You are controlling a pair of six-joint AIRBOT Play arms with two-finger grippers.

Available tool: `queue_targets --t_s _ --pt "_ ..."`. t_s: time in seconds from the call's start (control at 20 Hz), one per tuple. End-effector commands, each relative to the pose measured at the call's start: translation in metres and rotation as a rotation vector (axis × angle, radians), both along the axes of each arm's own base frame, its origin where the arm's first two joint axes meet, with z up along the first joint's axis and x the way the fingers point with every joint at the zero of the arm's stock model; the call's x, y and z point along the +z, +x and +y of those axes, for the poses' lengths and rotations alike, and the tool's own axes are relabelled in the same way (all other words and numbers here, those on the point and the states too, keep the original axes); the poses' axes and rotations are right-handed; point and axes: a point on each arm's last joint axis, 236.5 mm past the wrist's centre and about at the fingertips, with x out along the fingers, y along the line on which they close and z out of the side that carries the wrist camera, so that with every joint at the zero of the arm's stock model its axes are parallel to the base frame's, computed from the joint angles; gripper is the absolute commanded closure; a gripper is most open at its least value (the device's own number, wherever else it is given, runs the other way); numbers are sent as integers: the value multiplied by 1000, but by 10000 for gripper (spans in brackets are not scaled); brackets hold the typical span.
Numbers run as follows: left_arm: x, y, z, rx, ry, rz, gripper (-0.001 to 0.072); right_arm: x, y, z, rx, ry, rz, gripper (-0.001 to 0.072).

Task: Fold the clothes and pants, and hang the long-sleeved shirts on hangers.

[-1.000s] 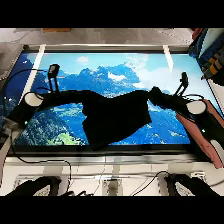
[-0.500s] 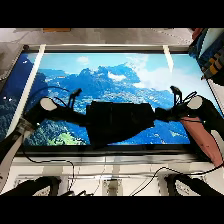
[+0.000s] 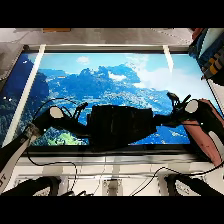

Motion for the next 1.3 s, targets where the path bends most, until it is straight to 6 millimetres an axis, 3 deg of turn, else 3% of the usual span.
queue_targets --t_s 0.0,0.1,0.2,0.25,0.45,0.55,0.7,0.8,0.95,1.1,1.15,1.2,1.25 --pt "1 10 7 34 -1 -11 6 27 47 -31 -1 -118 -163 45" --pt "7 24 15 72 -6 -28 6 36 64 -60 -52 -138 -157 46" --pt "15 38 25 109 -13 -46 6 24 61 -86 -68 -100 -47 46" --pt "17 43 29 126 -14 -54 7 12 54 -86 -60 -28 17 48" --pt "17 51 38 157 -13 -58 7 -18 24 -20 49 455 227 49" --pt "17 52 37 160 -12 -62 7 -43 25 -7 41 479 275 48" --pt "17 52 37 160 -12 -62 8 -76 43 8 36 417 231 46" --pt "17 52 37 160 -12 -62 8 -85 54 21 53 387 194 47" --pt "17 53 38 164 -10 -67 8 -88 50 56 179 380 175 52" --pt "16 63 39 189 -6 -97 8 -85 44 95 333 391 131 192" --pt "16 64 39 193 -5 -103 10 -86 45 104 369 382 109 323" --pt "15 66 41 196 0 -108 12 -87 49 111 380 368 88 602" --pt "13 68 44 197 17 -122 12 -86 53 117 388 357 68 674"
